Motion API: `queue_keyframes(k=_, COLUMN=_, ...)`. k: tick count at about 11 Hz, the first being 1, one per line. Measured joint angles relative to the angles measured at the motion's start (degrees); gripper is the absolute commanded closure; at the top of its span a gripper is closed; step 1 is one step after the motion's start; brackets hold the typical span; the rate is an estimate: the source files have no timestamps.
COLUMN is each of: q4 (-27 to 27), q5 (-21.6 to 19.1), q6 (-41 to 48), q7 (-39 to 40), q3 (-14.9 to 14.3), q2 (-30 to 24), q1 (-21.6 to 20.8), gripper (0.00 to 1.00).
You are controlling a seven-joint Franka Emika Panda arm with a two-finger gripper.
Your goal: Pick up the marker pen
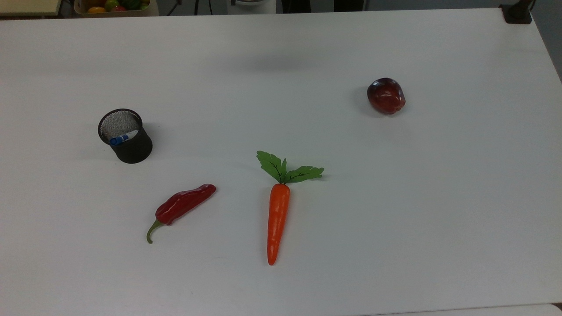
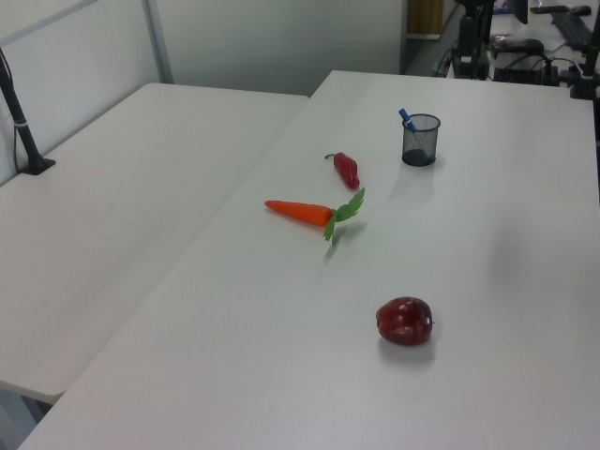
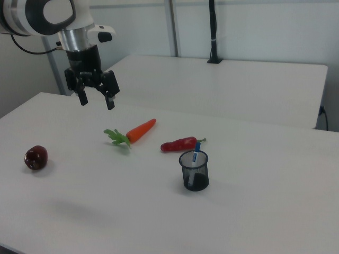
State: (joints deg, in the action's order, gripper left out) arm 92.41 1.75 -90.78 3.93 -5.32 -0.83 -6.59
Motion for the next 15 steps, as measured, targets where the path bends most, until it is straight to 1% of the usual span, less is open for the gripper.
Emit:
queue_keyframes(k=10, q4=0.0, q5=0.0, q6=0.0, q7=0.0, q3=0.0, q2=0.1, q1=0.2, gripper=0.00)
queue_keyframes(k=13, q4=0.0, q5=0.1, q6=0.0, q7=0.0, q3=-0.1, q2=0.2, q1=2.6, gripper=0.00)
queue_keyframes(k=15, q4=0.0, q5=0.9, q6=0.0, q7=0.1, q3=-0.1, q2=0.4, q1=4.6, gripper=0.00)
